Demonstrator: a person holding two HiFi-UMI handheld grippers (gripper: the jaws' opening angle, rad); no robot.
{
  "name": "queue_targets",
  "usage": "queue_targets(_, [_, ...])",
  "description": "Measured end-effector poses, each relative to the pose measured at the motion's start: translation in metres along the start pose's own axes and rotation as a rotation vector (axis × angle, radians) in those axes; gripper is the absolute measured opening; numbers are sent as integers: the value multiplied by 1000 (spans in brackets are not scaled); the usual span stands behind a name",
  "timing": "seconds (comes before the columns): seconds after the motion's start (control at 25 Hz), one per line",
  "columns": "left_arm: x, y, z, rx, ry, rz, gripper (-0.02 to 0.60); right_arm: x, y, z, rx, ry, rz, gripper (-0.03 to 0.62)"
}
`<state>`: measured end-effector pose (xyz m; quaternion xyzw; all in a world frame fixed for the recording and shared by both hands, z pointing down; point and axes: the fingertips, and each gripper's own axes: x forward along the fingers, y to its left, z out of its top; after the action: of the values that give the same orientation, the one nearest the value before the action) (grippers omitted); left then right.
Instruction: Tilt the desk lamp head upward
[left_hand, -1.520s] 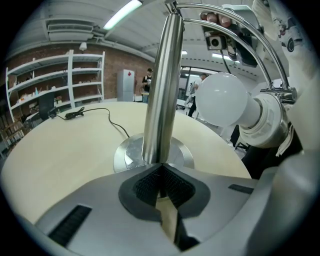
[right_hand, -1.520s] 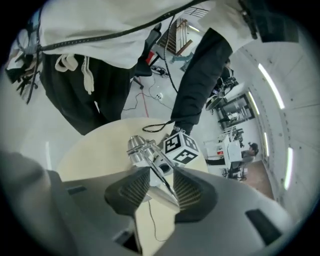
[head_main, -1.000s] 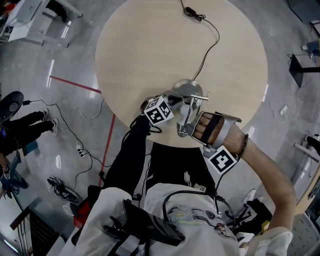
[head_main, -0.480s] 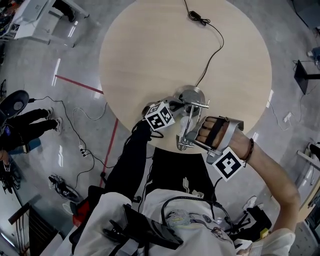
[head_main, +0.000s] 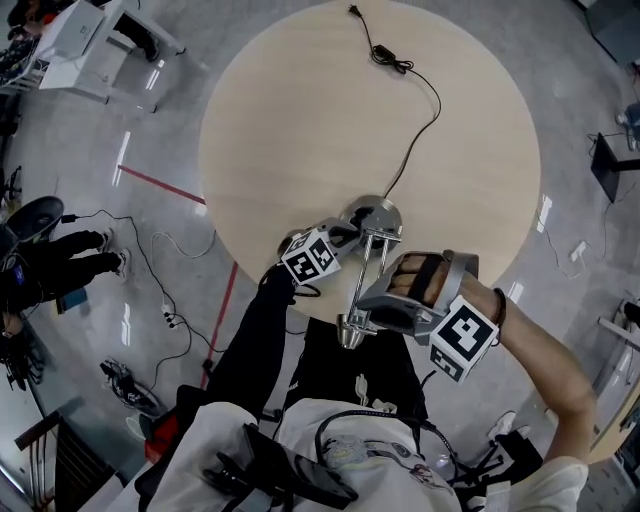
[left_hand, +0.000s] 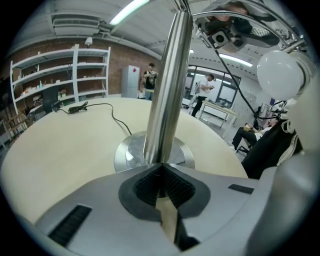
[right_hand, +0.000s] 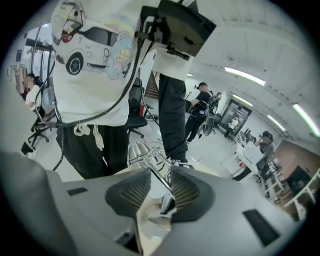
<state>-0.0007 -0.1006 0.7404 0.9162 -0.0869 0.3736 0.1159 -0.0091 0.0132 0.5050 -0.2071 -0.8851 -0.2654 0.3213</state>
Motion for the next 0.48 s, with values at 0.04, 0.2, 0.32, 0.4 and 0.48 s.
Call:
queue_targets(0.04, [0, 0, 0, -3, 1, 0, 3, -3, -2, 2, 20, -24, 1, 111])
queue_targets(0.2, [-1, 4, 0, -10, 8, 7, 3, -13, -12, 5, 85, -123, 7, 115])
queue_targets(0.32, [0, 5, -1, -16, 10, 14, 3, -18, -16, 8, 135, -188, 7, 118])
queue_targets(0.4, [0, 4, -2, -20, 12, 15, 3, -23, -20, 10, 180, -238, 5, 123])
queue_targets(0.48, [0, 3, -3, -23, 15, 18, 3, -28, -23, 12, 222, -287, 3, 124])
